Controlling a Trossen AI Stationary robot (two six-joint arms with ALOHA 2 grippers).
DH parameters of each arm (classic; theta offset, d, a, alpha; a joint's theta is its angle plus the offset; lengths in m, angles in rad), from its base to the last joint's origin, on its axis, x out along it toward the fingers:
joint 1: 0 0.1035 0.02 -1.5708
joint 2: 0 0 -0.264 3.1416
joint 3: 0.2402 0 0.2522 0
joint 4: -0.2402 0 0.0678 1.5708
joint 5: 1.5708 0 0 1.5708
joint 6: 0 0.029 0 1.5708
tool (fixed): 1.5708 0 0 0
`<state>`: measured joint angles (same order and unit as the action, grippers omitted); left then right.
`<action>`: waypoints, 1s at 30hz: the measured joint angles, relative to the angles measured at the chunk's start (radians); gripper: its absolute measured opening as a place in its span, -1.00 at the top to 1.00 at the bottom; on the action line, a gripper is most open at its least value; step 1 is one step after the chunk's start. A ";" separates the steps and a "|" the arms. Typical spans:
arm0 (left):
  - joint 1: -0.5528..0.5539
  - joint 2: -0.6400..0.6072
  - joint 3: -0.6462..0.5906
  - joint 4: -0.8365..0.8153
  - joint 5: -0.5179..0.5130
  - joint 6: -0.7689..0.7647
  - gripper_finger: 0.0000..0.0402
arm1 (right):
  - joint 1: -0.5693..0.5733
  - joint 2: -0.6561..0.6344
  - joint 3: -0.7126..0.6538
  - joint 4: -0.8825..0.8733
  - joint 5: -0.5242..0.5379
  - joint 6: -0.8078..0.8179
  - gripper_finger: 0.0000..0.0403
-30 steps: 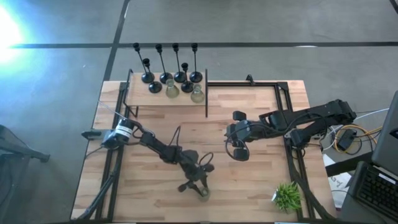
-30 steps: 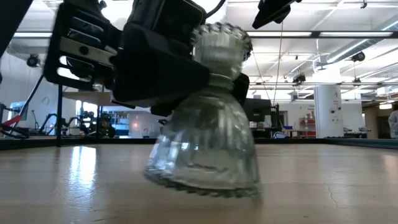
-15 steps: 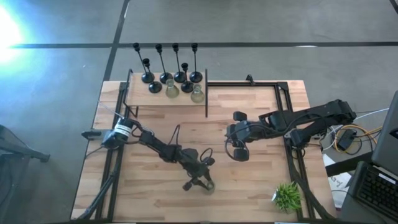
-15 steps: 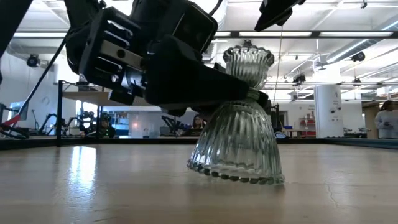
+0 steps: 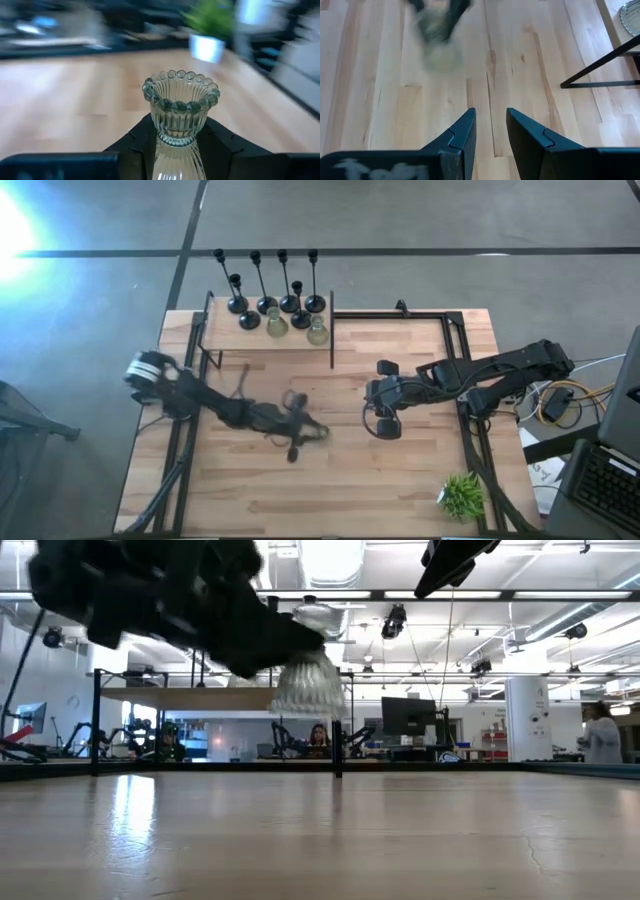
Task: Pick & Place candle stick holders
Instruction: Put the green candleholder on the shelf
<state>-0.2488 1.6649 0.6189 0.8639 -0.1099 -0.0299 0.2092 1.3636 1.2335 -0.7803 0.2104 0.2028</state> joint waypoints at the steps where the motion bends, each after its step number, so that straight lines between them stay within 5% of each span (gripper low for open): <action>1: 0.000 -0.049 -0.029 -0.002 -0.068 -0.002 0.41 | 0.000 -0.001 -0.001 0.000 0.000 0.000 0.50; 14: 0.004 -0.620 -0.141 -0.452 -0.674 -0.085 0.41 | -0.008 -0.002 -0.002 0.008 0.002 0.000 0.50; 30: 0.011 -0.876 -0.072 -0.902 -1.122 -0.196 0.41 | -0.016 -0.002 -0.007 0.007 0.002 0.003 0.50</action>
<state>-0.2379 0.7889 0.5465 -0.0383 -1.2317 -0.2258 0.1928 1.3613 1.2263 -0.7735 0.2123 0.2058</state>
